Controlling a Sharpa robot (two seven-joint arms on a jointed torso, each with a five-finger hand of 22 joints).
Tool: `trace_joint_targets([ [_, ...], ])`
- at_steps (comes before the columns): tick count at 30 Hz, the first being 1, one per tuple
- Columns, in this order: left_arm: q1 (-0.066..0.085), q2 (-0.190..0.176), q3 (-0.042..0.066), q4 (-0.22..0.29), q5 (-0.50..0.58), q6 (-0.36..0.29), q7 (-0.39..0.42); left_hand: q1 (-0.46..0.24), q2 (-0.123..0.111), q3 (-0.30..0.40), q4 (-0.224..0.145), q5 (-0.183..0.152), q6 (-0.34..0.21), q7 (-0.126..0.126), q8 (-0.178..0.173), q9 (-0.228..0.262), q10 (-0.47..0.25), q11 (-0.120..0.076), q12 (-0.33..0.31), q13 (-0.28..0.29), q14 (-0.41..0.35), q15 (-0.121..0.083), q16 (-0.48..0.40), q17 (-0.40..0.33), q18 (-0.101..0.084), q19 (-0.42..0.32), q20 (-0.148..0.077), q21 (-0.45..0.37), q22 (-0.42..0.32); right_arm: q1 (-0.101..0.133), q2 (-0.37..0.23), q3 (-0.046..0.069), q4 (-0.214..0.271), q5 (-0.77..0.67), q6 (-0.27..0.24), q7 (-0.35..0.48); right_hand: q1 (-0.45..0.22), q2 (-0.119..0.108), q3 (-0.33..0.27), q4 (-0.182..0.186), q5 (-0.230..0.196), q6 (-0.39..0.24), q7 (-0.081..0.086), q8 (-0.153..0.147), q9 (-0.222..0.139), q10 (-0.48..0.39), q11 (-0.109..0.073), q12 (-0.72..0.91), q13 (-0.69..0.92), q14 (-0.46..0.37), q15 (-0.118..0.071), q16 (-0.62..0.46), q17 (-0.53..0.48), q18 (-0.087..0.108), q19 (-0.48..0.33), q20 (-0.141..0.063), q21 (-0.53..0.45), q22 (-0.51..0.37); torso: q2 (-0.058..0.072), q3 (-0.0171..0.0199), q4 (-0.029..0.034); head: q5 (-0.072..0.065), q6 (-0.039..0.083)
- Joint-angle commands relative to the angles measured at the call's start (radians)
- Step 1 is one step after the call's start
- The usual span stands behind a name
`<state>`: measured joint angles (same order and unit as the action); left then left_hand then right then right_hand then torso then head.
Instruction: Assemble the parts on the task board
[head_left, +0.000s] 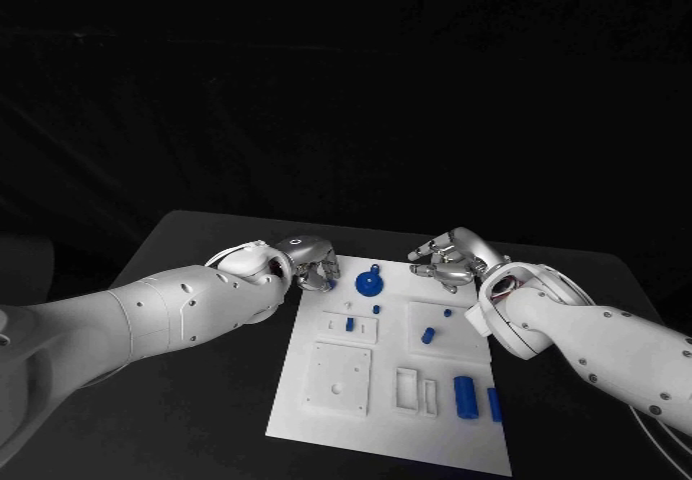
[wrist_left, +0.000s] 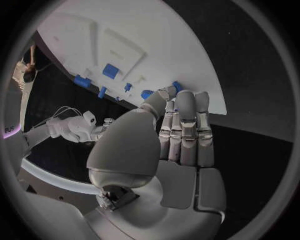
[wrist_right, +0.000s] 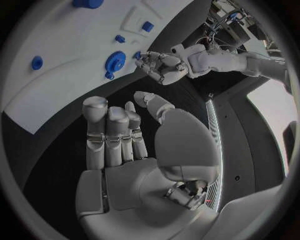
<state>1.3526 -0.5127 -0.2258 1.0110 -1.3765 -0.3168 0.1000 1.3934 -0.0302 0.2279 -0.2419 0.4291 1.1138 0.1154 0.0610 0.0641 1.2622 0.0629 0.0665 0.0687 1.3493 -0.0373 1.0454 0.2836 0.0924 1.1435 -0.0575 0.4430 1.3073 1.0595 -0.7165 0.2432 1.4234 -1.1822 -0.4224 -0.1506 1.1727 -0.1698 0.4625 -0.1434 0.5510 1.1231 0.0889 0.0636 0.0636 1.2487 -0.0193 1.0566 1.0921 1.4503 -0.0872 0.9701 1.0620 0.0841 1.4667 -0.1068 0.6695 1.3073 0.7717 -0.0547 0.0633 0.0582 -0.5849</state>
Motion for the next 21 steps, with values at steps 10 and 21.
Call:
trace_joint_targets([
  [10, 0.000, -0.038, 0.028, 0.075, 0.179, -0.062, 0.029, -0.012, -0.006, -0.003, 0.005, -0.003, -0.011, 0.004, 0.001, -0.001, -0.016, 0.002, -0.009, -0.011, 0.004, 0.002, -0.008, 0.002, 0.015, 0.009, 0.002, -0.007, 0.021, 0.000, 0.012, 0.000, -0.008, 0.046, 0.017, 0.001, -0.010, 0.004, -0.007, 0.001, 0.005, -0.004, 0.002, -0.002, -0.001, -0.007, 0.001, 0.001, 0.000, -0.002, 0.003, -0.006, -0.002, 0.009, 0.031, 0.004, -0.008, 0.077, 0.000, -0.0011, 0.0006, 0.002, 0.004],
  [21, 0.000, -0.041, 0.041, 0.066, 0.160, -0.038, -0.076, -0.059, -0.018, -0.034, 0.059, -0.127, -0.010, -0.006, 0.003, 0.000, -0.005, -0.007, -0.008, -0.010, -0.002, 0.004, -0.015, 0.003, 0.002, 0.014, 0.013, -0.044, -0.003, 0.000, 0.024, -0.001, -0.012, 0.055, 0.034, -0.015, -0.012, 0.005, -0.012, 0.003, 0.003, -0.006, 0.002, -0.002, -0.001, -0.008, 0.001, 0.002, 0.001, -0.003, 0.003, -0.004, 0.000, 0.009, 0.030, 0.005, -0.010, 0.076, 0.001, 0.0016, -0.0002, 0.005, 0.005],
])
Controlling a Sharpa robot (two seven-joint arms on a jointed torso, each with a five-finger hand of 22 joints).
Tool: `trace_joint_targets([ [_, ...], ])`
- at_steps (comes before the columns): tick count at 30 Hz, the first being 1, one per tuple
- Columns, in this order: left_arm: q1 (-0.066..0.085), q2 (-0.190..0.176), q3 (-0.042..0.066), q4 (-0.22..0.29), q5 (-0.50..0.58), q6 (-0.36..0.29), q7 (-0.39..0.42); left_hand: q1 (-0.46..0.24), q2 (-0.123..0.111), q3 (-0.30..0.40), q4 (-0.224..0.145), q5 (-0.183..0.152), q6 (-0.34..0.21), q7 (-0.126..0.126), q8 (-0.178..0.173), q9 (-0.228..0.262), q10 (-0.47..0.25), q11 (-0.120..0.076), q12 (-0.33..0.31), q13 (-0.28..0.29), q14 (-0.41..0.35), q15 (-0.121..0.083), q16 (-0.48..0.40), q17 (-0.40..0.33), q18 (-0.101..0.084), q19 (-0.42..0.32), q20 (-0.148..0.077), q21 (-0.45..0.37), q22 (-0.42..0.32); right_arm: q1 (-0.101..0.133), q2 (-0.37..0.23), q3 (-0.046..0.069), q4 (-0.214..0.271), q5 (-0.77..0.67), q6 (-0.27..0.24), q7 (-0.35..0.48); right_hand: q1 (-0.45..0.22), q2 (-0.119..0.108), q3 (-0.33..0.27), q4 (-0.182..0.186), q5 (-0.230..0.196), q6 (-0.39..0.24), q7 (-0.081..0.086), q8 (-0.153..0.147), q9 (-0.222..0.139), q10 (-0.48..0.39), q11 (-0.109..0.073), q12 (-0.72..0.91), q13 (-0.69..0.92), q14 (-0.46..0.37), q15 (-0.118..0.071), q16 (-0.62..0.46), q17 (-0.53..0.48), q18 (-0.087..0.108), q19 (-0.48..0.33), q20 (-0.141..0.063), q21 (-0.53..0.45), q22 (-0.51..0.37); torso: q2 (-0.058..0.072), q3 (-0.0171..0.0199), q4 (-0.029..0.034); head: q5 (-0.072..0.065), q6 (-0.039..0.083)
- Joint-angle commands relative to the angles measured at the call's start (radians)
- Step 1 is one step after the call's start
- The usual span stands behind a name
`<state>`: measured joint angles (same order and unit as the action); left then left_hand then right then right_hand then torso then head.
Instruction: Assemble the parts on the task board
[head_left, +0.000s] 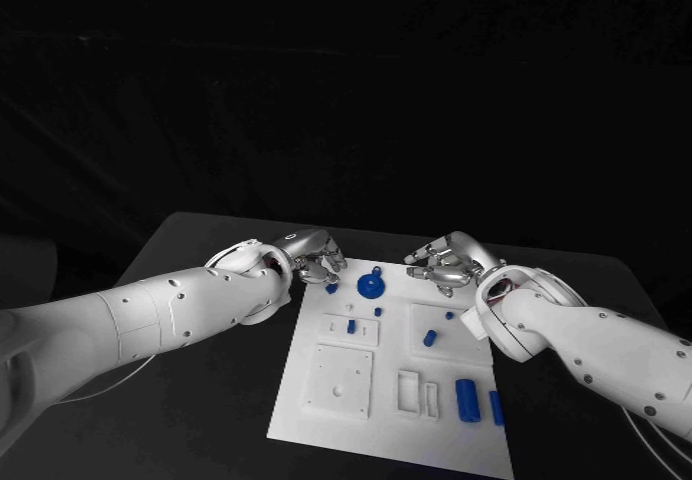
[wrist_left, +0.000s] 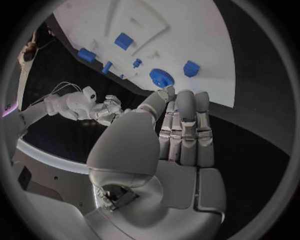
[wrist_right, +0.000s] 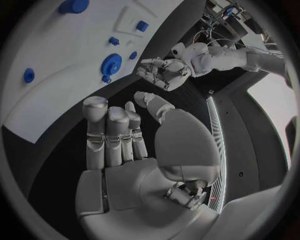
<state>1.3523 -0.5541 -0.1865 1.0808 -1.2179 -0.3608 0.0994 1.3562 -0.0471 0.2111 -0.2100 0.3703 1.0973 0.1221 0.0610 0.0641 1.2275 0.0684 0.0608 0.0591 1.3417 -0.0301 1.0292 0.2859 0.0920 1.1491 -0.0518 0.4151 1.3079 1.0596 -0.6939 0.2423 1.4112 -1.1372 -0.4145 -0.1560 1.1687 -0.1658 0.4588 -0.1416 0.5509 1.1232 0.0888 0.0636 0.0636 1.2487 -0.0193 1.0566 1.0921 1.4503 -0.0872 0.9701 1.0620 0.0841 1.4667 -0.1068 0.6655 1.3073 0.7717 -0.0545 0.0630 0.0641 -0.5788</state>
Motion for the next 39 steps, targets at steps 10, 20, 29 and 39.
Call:
trace_joint_targets([
  [10, 0.005, 0.020, 0.008, -0.032, 0.005, 0.124, -0.356, -0.079, -0.009, -0.238, 0.318, -0.310, 0.126, -0.068, 0.014, 0.014, 0.237, -0.074, 0.020, 0.013, 0.059, -0.047, 0.030, 0.019, -0.051, 0.115, -0.038, -0.123, -0.094, 0.000, 0.005, 0.000, -0.001, 0.006, 0.030, -0.021, -0.008, 0.001, -0.008, 0.001, 0.003, -0.006, 0.003, -0.002, -0.001, -0.008, 0.001, 0.002, 0.001, -0.003, 0.003, -0.004, 0.000, 0.009, 0.030, 0.005, -0.006, 0.076, 0.003, 0.0016, -0.0032, 0.000, -0.002],
  [20, 0.012, 0.056, 0.010, -0.057, -0.032, 0.207, -0.477, -0.071, -0.030, -0.285, 0.276, -0.321, 0.203, -0.113, 0.091, 0.123, 0.280, -0.119, 0.210, 0.090, 0.052, -0.081, 0.069, 0.084, -0.090, 0.134, -0.079, -0.134, -0.069, 0.000, 0.008, 0.000, -0.002, 0.003, 0.032, -0.025, -0.008, 0.001, -0.008, 0.001, 0.003, -0.006, 0.003, -0.002, -0.001, -0.008, 0.001, 0.002, 0.001, -0.003, 0.003, -0.004, 0.000, 0.009, 0.030, 0.005, -0.006, 0.076, 0.003, 0.0025, -0.0017, -0.003, -0.005],
  [29, 0.013, 0.089, 0.010, -0.084, -0.040, 0.224, -0.498, -0.097, -0.032, -0.282, 0.281, -0.321, 0.137, -0.126, 0.216, 0.298, 0.259, -0.127, 0.294, 0.135, 0.055, -0.087, 0.065, 0.115, -0.092, 0.141, -0.083, -0.152, -0.039, 0.000, 0.012, 0.000, -0.004, 0.002, 0.033, -0.026, -0.006, 0.004, -0.012, 0.003, 0.005, -0.007, 0.003, -0.002, -0.001, -0.009, 0.001, 0.002, 0.001, -0.003, 0.003, -0.005, -0.001, 0.009, 0.030, 0.005, -0.009, 0.076, 0.004, 0.0020, -0.0029, -0.004, -0.007],
  [39, 0.013, 0.105, 0.009, -0.096, -0.052, 0.225, -0.530, -0.071, -0.022, -0.263, 0.276, -0.318, 0.124, -0.137, 0.266, 0.359, 0.258, -0.131, 0.331, 0.155, 0.056, -0.090, 0.077, 0.135, -0.092, 0.149, -0.084, -0.168, -0.016, 0.000, 0.011, 0.000, -0.004, 0.001, 0.033, -0.026, -0.006, 0.004, -0.012, 0.003, 0.005, -0.007, 0.003, -0.002, -0.001, -0.009, 0.001, 0.002, 0.001, -0.003, 0.003, -0.005, -0.001, 0.009, 0.030, 0.005, -0.009, 0.076, 0.002, 0.0015, -0.0019, -0.007, -0.009],
])
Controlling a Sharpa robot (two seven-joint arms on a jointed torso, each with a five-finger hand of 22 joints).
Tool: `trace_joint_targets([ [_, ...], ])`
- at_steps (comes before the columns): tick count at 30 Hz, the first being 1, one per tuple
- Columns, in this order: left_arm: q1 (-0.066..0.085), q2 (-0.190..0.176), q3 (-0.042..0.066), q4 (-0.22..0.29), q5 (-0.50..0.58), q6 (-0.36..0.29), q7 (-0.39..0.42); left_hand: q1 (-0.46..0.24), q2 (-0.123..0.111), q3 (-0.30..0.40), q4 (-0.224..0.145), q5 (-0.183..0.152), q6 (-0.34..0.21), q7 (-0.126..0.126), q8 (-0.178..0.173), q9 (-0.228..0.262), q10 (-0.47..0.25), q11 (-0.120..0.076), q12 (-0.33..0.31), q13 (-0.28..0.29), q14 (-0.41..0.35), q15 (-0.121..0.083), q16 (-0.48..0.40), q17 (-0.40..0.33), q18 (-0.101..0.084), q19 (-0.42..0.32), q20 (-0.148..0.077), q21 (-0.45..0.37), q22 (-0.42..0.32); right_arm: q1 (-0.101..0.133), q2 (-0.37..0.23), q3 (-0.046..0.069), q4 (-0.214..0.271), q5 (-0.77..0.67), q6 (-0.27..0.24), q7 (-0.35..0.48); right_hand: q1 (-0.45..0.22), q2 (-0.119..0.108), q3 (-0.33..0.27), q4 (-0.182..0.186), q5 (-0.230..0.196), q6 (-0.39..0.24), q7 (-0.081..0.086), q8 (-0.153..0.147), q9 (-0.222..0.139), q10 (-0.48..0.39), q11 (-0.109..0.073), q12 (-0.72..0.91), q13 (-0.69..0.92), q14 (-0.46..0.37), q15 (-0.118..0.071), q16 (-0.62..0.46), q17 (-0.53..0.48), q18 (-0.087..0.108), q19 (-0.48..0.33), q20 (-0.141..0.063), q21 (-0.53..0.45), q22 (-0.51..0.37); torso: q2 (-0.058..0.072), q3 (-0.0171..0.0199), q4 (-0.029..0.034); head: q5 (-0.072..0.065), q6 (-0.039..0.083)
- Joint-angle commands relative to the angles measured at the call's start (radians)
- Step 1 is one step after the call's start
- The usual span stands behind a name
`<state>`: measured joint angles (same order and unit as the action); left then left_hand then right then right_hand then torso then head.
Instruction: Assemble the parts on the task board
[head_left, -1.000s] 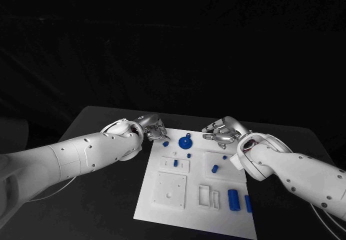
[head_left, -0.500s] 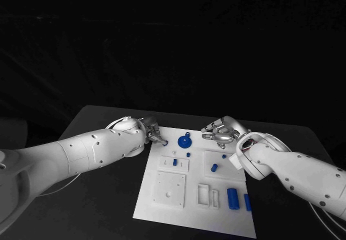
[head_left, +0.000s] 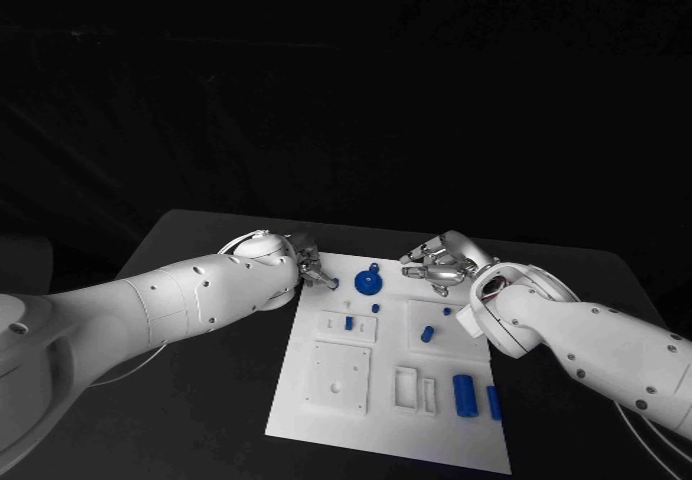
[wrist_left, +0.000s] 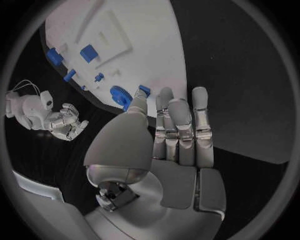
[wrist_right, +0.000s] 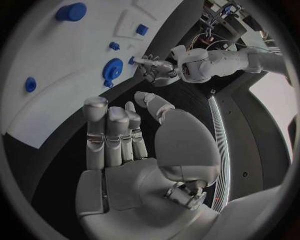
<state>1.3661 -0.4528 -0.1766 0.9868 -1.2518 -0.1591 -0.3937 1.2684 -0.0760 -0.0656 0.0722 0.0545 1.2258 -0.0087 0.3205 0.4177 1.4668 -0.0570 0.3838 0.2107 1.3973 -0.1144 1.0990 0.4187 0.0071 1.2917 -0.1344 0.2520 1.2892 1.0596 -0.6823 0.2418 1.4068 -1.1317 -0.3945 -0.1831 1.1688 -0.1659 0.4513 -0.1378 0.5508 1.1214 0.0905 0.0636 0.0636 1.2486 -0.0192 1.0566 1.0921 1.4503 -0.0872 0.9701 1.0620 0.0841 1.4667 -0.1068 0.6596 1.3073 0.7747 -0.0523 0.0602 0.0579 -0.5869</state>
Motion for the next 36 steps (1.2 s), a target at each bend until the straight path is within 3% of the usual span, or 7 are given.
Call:
trace_joint_targets([
  [1, -0.001, 0.004, 0.000, -0.003, -0.019, 0.026, -0.042, 0.028, 0.012, 0.019, -0.014, 0.011, -0.006, -0.007, 0.008, 0.007, 0.018, -0.006, 0.011, 0.004, 0.000, -0.006, 0.009, 0.003, -0.007, 0.007, -0.001, -0.006, 0.004, 0.000, -0.001, 0.000, 0.001, -0.004, 0.013, 0.001, -0.006, 0.004, -0.005, -0.001, 0.005, -0.005, 0.001, -0.002, -0.001, -0.008, 0.001, 0.002, 0.001, -0.003, 0.003, -0.005, -0.001, 0.009, 0.030, 0.005, -0.003, 0.076, -0.001, -0.0009, 0.0016, 0.000, 0.000],
  [4, -0.001, 0.003, -0.001, -0.003, -0.022, 0.037, -0.054, 0.076, 0.023, 0.034, -0.051, 0.108, -0.008, -0.010, 0.005, 0.002, 0.015, -0.007, 0.018, 0.008, -0.001, -0.007, 0.014, 0.007, -0.007, 0.008, -0.001, -0.008, 0.011, 0.000, -0.001, 0.000, 0.001, -0.005, 0.014, 0.001, -0.006, 0.004, -0.005, -0.001, 0.005, -0.005, 0.001, -0.002, -0.001, -0.008, 0.001, 0.002, 0.001, -0.003, 0.003, -0.005, -0.001, 0.009, 0.030, 0.005, -0.003, 0.076, -0.002, -0.0015, 0.0021, 0.000, -0.001],
  [5, -0.001, 0.002, -0.001, -0.003, -0.023, 0.042, -0.059, 0.091, 0.026, 0.039, -0.064, 0.119, -0.006, -0.009, 0.000, -0.003, 0.013, -0.007, 0.019, 0.007, -0.001, -0.007, 0.014, 0.008, -0.007, 0.008, -0.001, -0.009, 0.013, 0.000, -0.001, 0.000, 0.001, -0.005, 0.014, 0.001, -0.006, 0.004, -0.005, -0.001, 0.005, -0.005, 0.001, -0.002, -0.001, -0.008, 0.001, 0.002, 0.001, -0.003, 0.003, -0.005, -0.001, 0.009, 0.030, 0.005, -0.003, 0.076, -0.002, -0.0014, 0.0024, 0.000, -0.001],
  [10, -0.001, -0.007, -0.001, -0.001, -0.025, 0.060, -0.082, 0.118, 0.023, 0.108, -0.132, 0.116, 0.021, 0.001, -0.044, -0.058, 0.009, -0.004, 0.014, -0.001, -0.005, -0.005, 0.015, 0.010, -0.007, 0.006, -0.002, -0.013, 0.034, 0.000, -0.003, 0.000, 0.001, -0.005, 0.016, 0.000, -0.005, 0.004, -0.003, -0.002, 0.007, -0.005, 0.001, -0.002, -0.001, -0.009, 0.001, 0.002, 0.000, -0.003, 0.003, -0.004, -0.001, 0.009, 0.030, 0.005, -0.003, 0.076, -0.003, -0.0017, 0.0024, 0.000, -0.001],
  [17, -0.001, -0.030, 0.000, 0.005, -0.017, 0.073, -0.101, 0.096, 0.015, 0.144, -0.171, 0.115, 0.032, 0.003, -0.051, -0.077, 0.010, -0.005, 0.009, -0.010, -0.005, -0.006, 0.012, 0.010, -0.007, 0.008, -0.002, -0.021, 0.036, 0.000, -0.005, 0.000, 0.000, -0.006, 0.017, 0.000, -0.005, 0.004, -0.003, -0.002, 0.007, -0.005, 0.001, -0.002, -0.001, -0.009, 0.001, 0.002, 0.000, -0.003, 0.003, -0.004, -0.001, 0.009, 0.030, 0.005, -0.003, 0.076, -0.003, -0.0027, 0.0035, 0.002, -0.002],
  [27, -0.001, -0.053, 0.000, 0.020, 0.026, 0.092, -0.105, 0.083, 0.016, 0.137, -0.169, 0.103, 0.028, 0.002, -0.049, -0.077, 0.005, -0.003, 0.008, -0.012, -0.009, -0.005, 0.006, 0.007, -0.007, 0.005, 0.000, -0.026, 0.036, 0.000, -0.008, 0.000, 0.000, -0.006, 0.017, -0.001, -0.005, 0.004, -0.003, -0.002, 0.007, -0.005, 0.001, -0.002, -0.001, -0.009, 0.001, 0.002, 0.000, -0.003, 0.003, -0.004, -0.001, 0.009, 0.030, 0.005, -0.003, 0.076, -0.003, -0.0034, 0.0039, 0.005, 0.002],
  [36, -0.001, -0.066, 0.007, 0.014, 0.114, -0.035, -0.042, 0.063, 0.026, 0.103, -0.109, 0.059, -0.031, 0.019, -0.070, -0.091, -0.041, 0.010, -0.033, -0.038, -0.029, 0.009, -0.045, -0.018, -0.007, -0.006, 0.009, -0.055, 0.024, -0.001, -0.010, 0.000, -0.001, -0.006, 0.015, 0.002, -0.005, 0.004, -0.003, -0.002, 0.007, -0.005, 0.001, -0.002, -0.001, -0.009, 0.001, 0.002, 0.000, -0.003, 0.003, -0.004, -0.001, 0.009, 0.030, 0.005, -0.003, 0.076, -0.001, -0.0020, 0.0022, 0.005, 0.008],
])
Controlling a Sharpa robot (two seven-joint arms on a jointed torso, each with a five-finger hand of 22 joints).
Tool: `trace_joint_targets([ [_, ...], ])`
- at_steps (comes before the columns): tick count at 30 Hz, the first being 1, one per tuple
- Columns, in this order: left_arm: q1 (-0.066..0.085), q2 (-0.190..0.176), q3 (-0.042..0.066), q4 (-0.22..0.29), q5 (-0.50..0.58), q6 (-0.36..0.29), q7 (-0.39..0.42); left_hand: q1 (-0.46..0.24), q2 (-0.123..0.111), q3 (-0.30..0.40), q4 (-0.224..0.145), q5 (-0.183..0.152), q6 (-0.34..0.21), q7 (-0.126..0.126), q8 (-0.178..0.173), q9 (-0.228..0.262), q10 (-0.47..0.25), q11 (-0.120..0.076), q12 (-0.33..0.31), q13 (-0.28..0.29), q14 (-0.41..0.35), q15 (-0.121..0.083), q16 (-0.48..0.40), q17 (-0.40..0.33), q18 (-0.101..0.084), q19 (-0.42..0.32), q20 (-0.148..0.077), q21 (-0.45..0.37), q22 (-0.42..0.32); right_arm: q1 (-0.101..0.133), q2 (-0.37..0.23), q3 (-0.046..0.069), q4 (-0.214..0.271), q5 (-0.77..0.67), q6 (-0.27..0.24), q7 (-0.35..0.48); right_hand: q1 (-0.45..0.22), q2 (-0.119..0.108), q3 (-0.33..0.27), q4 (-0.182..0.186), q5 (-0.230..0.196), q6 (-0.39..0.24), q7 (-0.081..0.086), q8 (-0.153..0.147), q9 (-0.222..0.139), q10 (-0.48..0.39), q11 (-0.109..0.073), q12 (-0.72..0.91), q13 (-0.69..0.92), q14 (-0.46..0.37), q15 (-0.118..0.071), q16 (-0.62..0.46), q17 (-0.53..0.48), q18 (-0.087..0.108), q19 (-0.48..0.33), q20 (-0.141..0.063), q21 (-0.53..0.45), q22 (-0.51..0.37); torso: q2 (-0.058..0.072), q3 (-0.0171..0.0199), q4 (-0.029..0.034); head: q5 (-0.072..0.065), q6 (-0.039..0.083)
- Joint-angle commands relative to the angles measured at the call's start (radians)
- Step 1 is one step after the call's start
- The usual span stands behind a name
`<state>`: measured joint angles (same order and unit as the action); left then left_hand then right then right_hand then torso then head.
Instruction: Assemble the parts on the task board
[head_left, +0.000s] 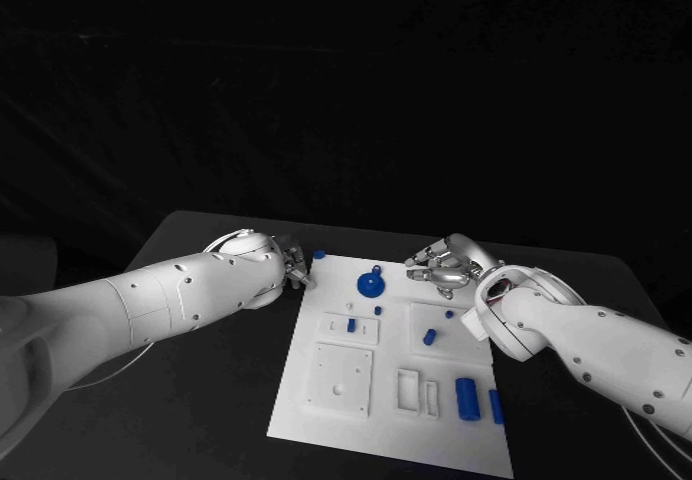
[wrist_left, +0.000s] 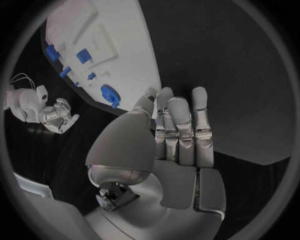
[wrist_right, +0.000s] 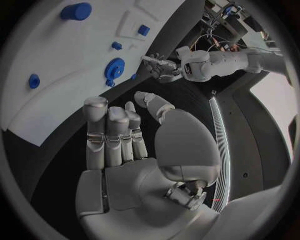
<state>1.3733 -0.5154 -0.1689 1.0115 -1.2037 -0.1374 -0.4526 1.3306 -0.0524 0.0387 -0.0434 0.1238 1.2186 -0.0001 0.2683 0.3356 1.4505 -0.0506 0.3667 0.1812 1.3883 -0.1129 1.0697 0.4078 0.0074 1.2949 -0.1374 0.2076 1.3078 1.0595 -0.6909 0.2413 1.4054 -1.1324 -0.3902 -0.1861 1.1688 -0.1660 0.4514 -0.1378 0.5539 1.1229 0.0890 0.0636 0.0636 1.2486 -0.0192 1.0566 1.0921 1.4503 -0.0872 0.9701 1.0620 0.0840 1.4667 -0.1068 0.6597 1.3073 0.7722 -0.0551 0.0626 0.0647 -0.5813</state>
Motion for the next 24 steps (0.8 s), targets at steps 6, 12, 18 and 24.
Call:
trace_joint_targets([
  [6, -0.002, -0.004, 0.007, -0.033, 0.121, -0.192, 0.151, 0.047, 0.001, -0.003, -0.001, -0.032, -0.109, 0.071, -0.099, -0.113, -0.091, 0.051, -0.149, -0.111, -0.071, 0.047, -0.129, -0.061, 0.000, -0.051, 0.047, -0.077, -0.036, 0.000, -0.003, 0.000, 0.000, -0.005, 0.008, 0.006, -0.005, 0.004, -0.003, -0.002, 0.004, -0.006, 0.002, -0.002, -0.001, -0.009, 0.001, 0.002, 0.000, -0.003, 0.003, -0.005, -0.001, 0.009, 0.030, 0.005, -0.003, 0.076, 0.002, 0.0014, -0.0015, -0.001, 0.010],
  [12, 0.004, 0.015, 0.009, -0.082, 0.087, -0.271, 0.295, 0.117, -0.003, 0.033, -0.031, -0.030, -0.131, 0.106, -0.180, -0.237, -0.136, 0.091, -0.289, -0.120, -0.093, 0.076, -0.230, -0.105, 0.021, -0.071, 0.075, -0.130, -0.067, 0.000, -0.004, 0.000, 0.001, -0.005, 0.006, 0.008, -0.005, 0.004, -0.003, -0.002, 0.004, -0.006, 0.002, -0.002, -0.001, -0.009, 0.001, 0.002, 0.000, -0.003, 0.003, -0.005, -0.001, 0.009, 0.030, 0.005, -0.003, 0.076, 0.004, 0.0018, -0.0026, -0.002, 0.015],
  [18, 0.009, 0.052, 0.010, -0.152, 0.010, -0.272, 0.374, 0.127, -0.031, 0.056, -0.030, -0.048, -0.165, 0.111, -0.205, -0.273, -0.239, 0.125, -0.306, -0.122, -0.098, 0.099, -0.349, -0.151, 0.042, -0.102, 0.104, -0.143, -0.104, 0.000, -0.002, 0.000, 0.001, -0.005, 0.006, 0.009, -0.005, 0.004, -0.003, -0.002, 0.004, -0.006, 0.002, -0.002, -0.001, -0.009, 0.001, 0.002, 0.000, -0.003, 0.003, -0.005, -0.001, 0.009, 0.030, 0.005, -0.003, 0.076, 0.007, 0.0025, -0.0094, 0.000, 0.022],
  [24, 0.014, 0.087, 0.010, -0.204, -0.017, -0.223, 0.406, 0.116, -0.054, 0.039, -0.002, -0.055, -0.211, 0.109, -0.204, -0.272, -0.290, 0.138, -0.304, -0.122, -0.074, 0.109, -0.431, -0.166, 0.045, -0.103, 0.116, -0.143, -0.181, -0.001, 0.000, 0.000, 0.002, -0.008, 0.005, 0.009, -0.005, 0.004, -0.003, -0.002, 0.004, -0.006, 0.002, -0.002, -0.001, -0.009, 0.001, 0.002, 0.000, -0.003, 0.003, -0.005, -0.001, 0.009, 0.030, 0.005, -0.003, 0.076, 0.016, 0.0044, -0.0187, 0.001, 0.029],
])
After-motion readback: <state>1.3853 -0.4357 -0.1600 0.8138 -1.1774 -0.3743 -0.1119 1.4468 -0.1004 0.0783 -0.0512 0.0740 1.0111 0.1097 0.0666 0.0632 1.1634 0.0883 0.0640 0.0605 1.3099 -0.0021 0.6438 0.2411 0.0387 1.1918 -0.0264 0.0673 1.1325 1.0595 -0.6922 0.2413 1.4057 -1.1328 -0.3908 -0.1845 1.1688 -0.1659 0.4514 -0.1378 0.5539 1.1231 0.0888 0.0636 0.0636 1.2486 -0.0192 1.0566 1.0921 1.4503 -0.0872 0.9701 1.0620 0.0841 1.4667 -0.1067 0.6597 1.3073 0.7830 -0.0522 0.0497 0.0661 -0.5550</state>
